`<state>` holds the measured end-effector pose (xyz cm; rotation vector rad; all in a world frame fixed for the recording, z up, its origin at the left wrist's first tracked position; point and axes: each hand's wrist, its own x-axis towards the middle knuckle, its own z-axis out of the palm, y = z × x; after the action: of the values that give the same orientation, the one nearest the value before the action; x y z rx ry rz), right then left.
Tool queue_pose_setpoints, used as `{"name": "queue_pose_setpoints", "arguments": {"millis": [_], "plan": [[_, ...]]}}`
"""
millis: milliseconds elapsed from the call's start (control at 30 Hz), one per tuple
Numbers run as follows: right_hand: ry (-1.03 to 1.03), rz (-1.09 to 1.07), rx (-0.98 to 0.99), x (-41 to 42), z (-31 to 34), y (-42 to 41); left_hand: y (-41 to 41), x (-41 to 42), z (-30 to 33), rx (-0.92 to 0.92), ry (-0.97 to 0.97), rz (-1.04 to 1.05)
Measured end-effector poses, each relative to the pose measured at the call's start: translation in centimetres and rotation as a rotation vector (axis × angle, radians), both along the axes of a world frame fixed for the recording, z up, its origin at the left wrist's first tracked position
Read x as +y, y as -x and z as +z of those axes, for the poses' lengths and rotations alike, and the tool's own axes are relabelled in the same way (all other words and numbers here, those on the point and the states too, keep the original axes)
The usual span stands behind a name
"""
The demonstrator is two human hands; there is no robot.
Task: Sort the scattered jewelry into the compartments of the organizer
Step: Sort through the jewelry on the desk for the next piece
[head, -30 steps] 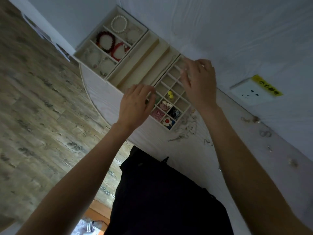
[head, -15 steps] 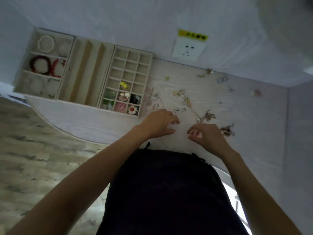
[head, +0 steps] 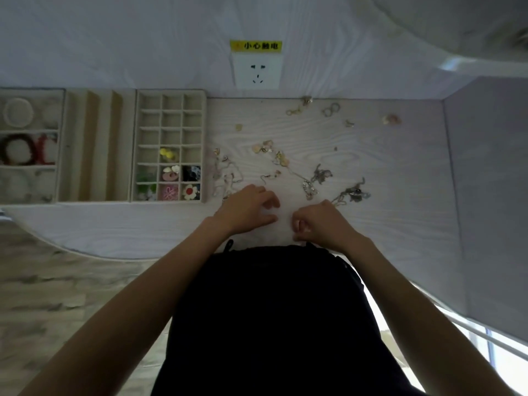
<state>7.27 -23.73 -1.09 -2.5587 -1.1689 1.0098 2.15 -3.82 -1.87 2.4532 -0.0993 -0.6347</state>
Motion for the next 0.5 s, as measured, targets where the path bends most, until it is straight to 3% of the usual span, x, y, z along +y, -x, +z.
{"name": "queue_pose_setpoints", "arguments": {"millis": [300,500], "plan": [[-0.078,0.073,0.055,-0.7,-0.5,-0.6,0.1,-0.2,0.2,0.007,0.012,0.034],[-0.183,0.153,0.204,-1.9,-0.4,-1.0,0.2,0.1,0.1,0.018,0.051,0.032]]}}
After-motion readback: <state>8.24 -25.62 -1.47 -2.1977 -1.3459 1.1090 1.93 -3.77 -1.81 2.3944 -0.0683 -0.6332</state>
